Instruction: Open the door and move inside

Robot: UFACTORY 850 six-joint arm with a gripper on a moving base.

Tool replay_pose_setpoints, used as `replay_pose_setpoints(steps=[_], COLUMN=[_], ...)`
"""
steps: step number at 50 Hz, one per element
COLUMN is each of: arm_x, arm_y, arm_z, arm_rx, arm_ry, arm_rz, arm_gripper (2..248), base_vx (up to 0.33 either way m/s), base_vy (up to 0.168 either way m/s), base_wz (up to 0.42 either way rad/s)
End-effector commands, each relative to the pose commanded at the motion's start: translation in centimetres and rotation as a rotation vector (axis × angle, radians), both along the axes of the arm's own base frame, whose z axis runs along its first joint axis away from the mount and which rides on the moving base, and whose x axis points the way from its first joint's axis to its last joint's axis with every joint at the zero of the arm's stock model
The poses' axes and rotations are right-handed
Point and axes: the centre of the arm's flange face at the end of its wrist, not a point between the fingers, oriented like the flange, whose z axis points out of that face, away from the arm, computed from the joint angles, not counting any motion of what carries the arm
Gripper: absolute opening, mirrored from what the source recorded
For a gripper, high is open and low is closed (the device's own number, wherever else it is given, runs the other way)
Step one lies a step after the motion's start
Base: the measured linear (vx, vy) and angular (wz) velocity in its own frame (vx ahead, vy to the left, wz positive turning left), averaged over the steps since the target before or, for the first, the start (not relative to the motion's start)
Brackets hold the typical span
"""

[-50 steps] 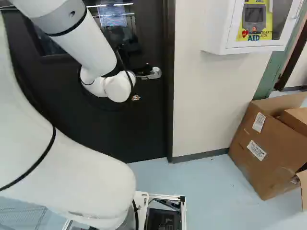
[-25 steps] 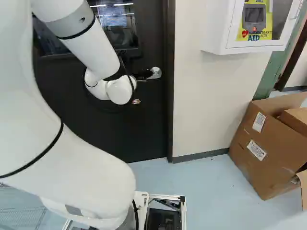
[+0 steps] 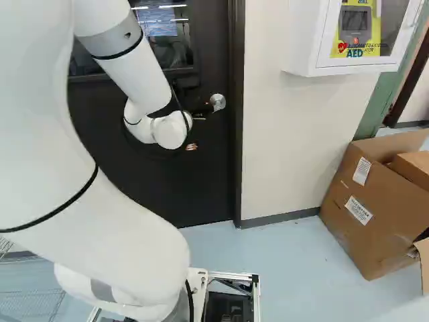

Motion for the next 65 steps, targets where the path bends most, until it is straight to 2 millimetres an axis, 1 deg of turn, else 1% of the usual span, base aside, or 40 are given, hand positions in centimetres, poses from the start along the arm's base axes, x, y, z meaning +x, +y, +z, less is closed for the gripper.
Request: replay_pose_setpoints(steps=[32,41,52,65], arm_x=[0.2,0.7,2.0,4.5], arm_y=[-0.1,-0.4,-0.7,-0.8], arm_z=[-3.2,-4.2,-5.3,-6.7], arm_rx=[-0.001,-0.001,-0.001,-0.001], arm_ry=[0.078,0.100,0.125,0.151], arm_rz=[-0.004,-0.010,-0.016,-0.018], arm_gripper=[247,247,247,247], base_vx=[0.000,0.000,0.000,0.000], base_vy=[0.000,0.000,0.000,0.000], base_wz=[0.000,0.000,0.000,0.000])
